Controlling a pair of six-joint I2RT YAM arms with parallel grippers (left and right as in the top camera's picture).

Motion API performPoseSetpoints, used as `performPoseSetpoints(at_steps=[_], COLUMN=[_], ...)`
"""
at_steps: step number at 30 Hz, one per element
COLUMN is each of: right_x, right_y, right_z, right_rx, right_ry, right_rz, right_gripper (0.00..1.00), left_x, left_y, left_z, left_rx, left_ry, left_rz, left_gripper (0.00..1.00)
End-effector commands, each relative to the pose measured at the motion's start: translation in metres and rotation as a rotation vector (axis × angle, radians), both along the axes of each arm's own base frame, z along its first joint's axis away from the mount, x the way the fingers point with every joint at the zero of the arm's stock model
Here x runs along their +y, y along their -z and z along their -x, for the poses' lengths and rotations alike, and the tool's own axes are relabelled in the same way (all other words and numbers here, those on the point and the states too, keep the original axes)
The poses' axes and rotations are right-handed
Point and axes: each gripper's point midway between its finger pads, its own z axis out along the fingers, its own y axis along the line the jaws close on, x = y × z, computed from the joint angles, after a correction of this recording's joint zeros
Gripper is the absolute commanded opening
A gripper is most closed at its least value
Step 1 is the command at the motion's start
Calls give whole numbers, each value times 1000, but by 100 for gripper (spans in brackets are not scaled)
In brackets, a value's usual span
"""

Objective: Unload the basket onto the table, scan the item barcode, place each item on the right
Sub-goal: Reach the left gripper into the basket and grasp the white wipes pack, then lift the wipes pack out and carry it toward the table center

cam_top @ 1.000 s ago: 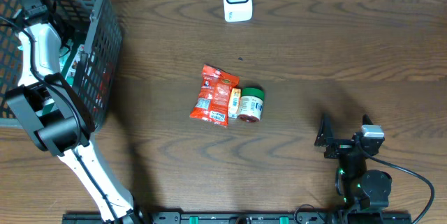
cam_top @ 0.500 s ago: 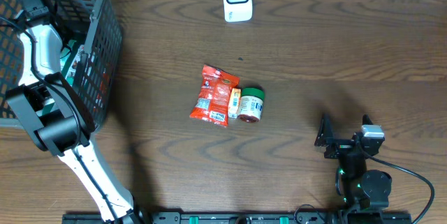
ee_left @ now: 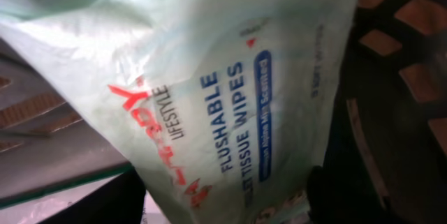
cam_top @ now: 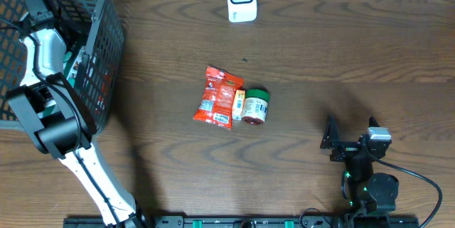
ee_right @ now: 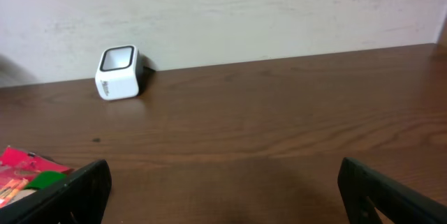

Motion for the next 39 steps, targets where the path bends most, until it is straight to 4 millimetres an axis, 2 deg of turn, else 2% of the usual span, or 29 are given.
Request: performPoseSetpoints(at_steps=[1,4,9,15,21,27,28,29,31,34,39], right_x=[-3,-3,-3,-3,-3,-3,-3,-3,-3,-3,-3], right_y=[0,0,0,0,0,0,0,0,0,0,0], right_z=[0,0,0,0,0,0,0,0,0,0,0], right_rx=[0,0,0,0,0,0,0,0,0,0,0], right_ry=[14,14,14,14,14,14,14,14,14,14,14], right_rz=[8,8,8,8,8,8,8,8,8,8,8], right_gripper=[99,99,99,99,99,99,99,99,99,99,99], left_x=[5,9,21,8,10,10,9,9,9,10,3], left_y=[-28,-32,-23,1,1,7,7,6,-2,-25,-107], left_z=[0,1,7,-8,-11,-11,-11,-12,-13,-14,-2], left_rx=[3,-3,-6,-75,-86,-78,-80,-84,-96,-128,-214], left_ry=[76,71,48,125,125,125,127,129,130,133,141], left_rz=[-69,-73,-65,60,53,59,62,62,54,35,-19], left_gripper=[81,83,83,82,57,55,45,28,7,7,7])
